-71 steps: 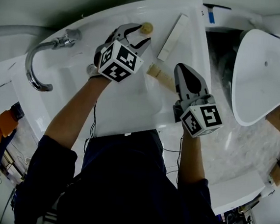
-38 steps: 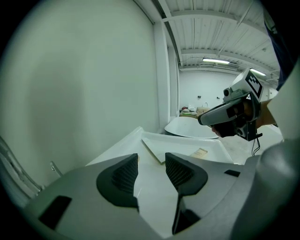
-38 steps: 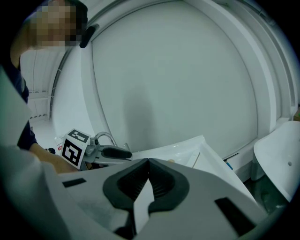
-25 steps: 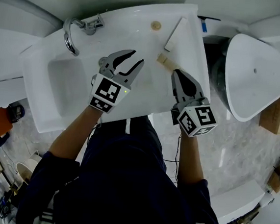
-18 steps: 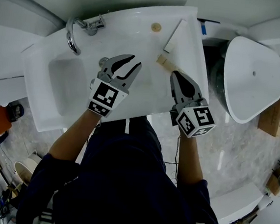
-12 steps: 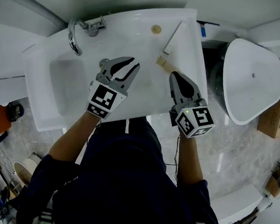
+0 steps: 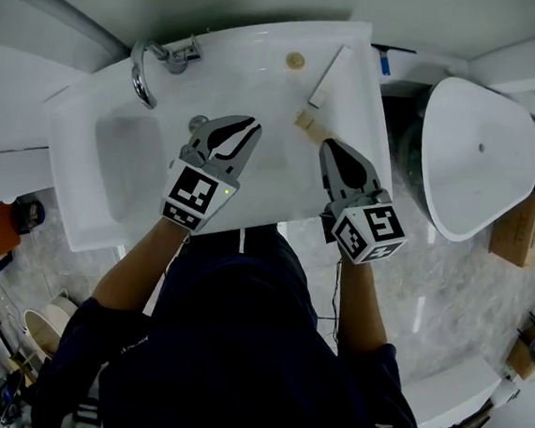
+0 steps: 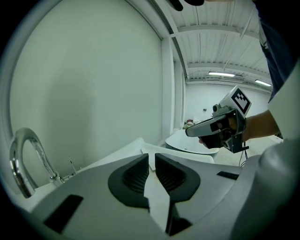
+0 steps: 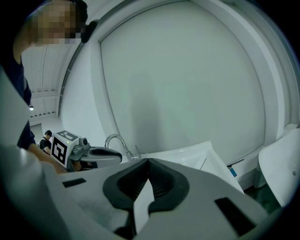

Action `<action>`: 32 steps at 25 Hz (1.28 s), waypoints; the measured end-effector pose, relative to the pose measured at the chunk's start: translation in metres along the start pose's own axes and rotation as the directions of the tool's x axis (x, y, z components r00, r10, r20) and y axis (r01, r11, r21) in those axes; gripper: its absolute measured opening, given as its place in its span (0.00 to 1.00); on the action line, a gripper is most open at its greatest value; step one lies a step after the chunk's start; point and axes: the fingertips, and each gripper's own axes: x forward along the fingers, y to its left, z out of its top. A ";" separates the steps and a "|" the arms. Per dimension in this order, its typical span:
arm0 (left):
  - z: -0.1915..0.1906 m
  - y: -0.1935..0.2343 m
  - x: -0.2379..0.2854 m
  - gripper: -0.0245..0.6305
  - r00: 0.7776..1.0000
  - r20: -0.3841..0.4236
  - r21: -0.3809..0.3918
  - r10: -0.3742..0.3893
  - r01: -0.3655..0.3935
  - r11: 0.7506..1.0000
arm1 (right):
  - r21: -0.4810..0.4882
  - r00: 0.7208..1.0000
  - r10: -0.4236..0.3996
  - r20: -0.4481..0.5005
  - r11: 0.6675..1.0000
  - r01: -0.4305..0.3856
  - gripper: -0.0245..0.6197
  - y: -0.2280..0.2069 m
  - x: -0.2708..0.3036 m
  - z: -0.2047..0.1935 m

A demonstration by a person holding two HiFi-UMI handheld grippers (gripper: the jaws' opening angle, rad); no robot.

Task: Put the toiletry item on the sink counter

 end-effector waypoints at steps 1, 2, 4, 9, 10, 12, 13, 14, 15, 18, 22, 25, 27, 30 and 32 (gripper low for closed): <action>0.000 0.000 0.000 0.13 1.000 0.002 -0.001 -0.001 0.001 1.000 | 0.000 1.000 0.001 -0.001 1.000 -0.001 0.05 0.000 0.000 0.000; 0.001 -0.001 0.000 0.13 1.000 0.004 -0.003 -0.003 0.003 1.000 | -0.001 1.000 0.002 -0.002 1.000 -0.002 0.05 -0.001 0.000 0.000; 0.004 -0.002 0.000 0.12 1.000 0.009 -0.006 -0.006 0.006 1.000 | -0.002 1.000 0.006 -0.004 1.000 -0.006 0.05 0.000 -0.001 0.000; 0.012 -0.004 0.001 0.11 1.000 0.021 -0.005 -0.017 0.017 1.000 | -0.005 1.000 0.015 -0.002 1.000 -0.015 0.05 0.001 -0.001 0.004; 0.013 -0.004 0.001 0.11 1.000 0.023 -0.006 -0.018 0.019 1.000 | -0.007 1.000 0.017 -0.001 1.000 -0.017 0.05 0.001 -0.001 0.005; 0.016 -0.004 0.001 0.10 0.999 0.026 -0.006 -0.020 0.020 1.000 | -0.010 1.000 0.019 0.000 1.000 -0.019 0.05 0.001 -0.001 0.007; 0.017 -0.004 0.001 0.10 0.999 0.028 -0.006 -0.021 0.021 1.000 | -0.012 1.000 0.020 0.000 1.000 -0.020 0.05 0.001 -0.001 0.008; 0.019 -0.004 0.001 0.10 0.999 0.029 -0.005 -0.021 0.021 1.000 | -0.013 1.000 0.021 0.001 1.000 -0.021 0.05 0.001 -0.002 0.009; 0.020 -0.003 0.000 0.10 0.999 0.031 -0.005 -0.022 0.022 1.000 | -0.014 1.000 0.022 0.001 1.000 -0.022 0.05 0.001 -0.002 0.010; 0.021 -0.002 0.001 0.10 0.999 0.031 -0.006 -0.025 0.025 1.000 | -0.015 1.000 0.024 0.001 1.000 -0.024 0.05 0.002 -0.001 0.012; 0.019 0.000 0.003 0.10 0.999 0.025 -0.008 -0.030 0.031 1.000 | -0.014 1.000 0.030 0.001 0.999 -0.030 0.05 0.001 0.002 0.013; 0.019 0.001 0.003 0.09 0.999 0.022 -0.010 -0.036 0.036 0.999 | -0.015 0.999 0.038 0.000 0.999 -0.038 0.05 0.002 0.004 0.013; 0.020 0.002 0.004 0.09 0.999 0.022 -0.011 -0.037 0.037 0.999 | -0.016 0.999 0.045 -0.002 0.999 -0.045 0.05 0.004 0.005 0.014; 0.021 0.003 0.005 0.09 0.999 0.022 -0.011 -0.038 0.038 0.999 | -0.019 0.999 0.052 -0.006 0.998 -0.052 0.05 0.005 0.008 0.014; 0.021 0.004 0.006 0.09 0.999 0.021 -0.012 -0.040 0.040 0.999 | -0.020 0.999 0.054 -0.008 0.998 -0.054 0.05 0.005 0.009 0.014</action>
